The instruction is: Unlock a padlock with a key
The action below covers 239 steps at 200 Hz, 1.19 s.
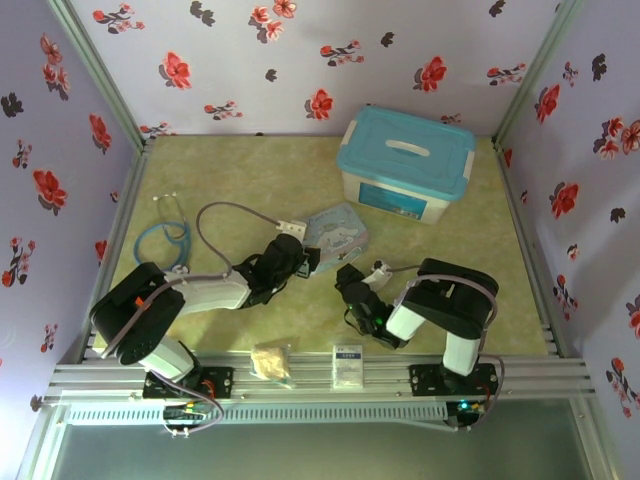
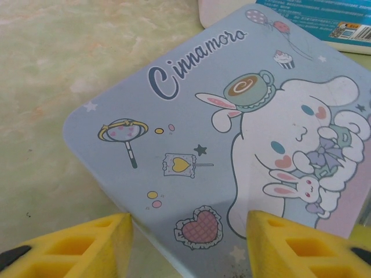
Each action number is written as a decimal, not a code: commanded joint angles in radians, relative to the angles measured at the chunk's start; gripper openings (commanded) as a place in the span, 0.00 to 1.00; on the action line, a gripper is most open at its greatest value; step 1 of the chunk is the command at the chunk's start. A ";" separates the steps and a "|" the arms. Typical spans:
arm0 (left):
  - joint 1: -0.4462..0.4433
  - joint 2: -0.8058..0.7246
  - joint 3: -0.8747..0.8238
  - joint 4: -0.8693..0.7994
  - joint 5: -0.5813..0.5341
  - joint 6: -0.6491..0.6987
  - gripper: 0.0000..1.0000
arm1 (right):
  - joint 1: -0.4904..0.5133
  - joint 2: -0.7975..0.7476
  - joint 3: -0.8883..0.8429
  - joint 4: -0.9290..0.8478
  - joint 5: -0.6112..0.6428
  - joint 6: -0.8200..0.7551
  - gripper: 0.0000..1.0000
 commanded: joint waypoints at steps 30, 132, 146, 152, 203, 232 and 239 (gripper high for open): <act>0.015 0.025 -0.086 -0.194 0.017 0.068 0.51 | -0.060 0.078 -0.050 0.243 0.040 -0.089 0.01; 0.024 0.018 -0.092 -0.190 0.025 0.072 0.50 | -0.105 0.036 -0.046 0.239 0.045 -0.097 0.01; 0.031 0.012 -0.095 -0.190 0.024 0.059 0.50 | -0.112 0.023 -0.046 0.197 0.007 -0.091 0.01; 0.038 0.006 -0.094 -0.191 0.024 0.049 0.50 | -0.113 0.012 -0.049 0.174 -0.015 -0.098 0.01; 0.142 -0.064 -0.070 -0.191 0.100 -0.012 0.52 | -0.132 -0.206 -0.009 -0.387 -0.309 -0.168 0.01; 0.200 -0.039 -0.010 -0.212 0.108 -0.026 0.53 | -0.164 -0.231 -0.026 -0.446 -0.490 -0.178 0.01; 0.208 -0.035 0.002 -0.212 0.110 -0.030 0.54 | -0.173 -0.231 -0.023 -0.469 -0.535 -0.180 0.01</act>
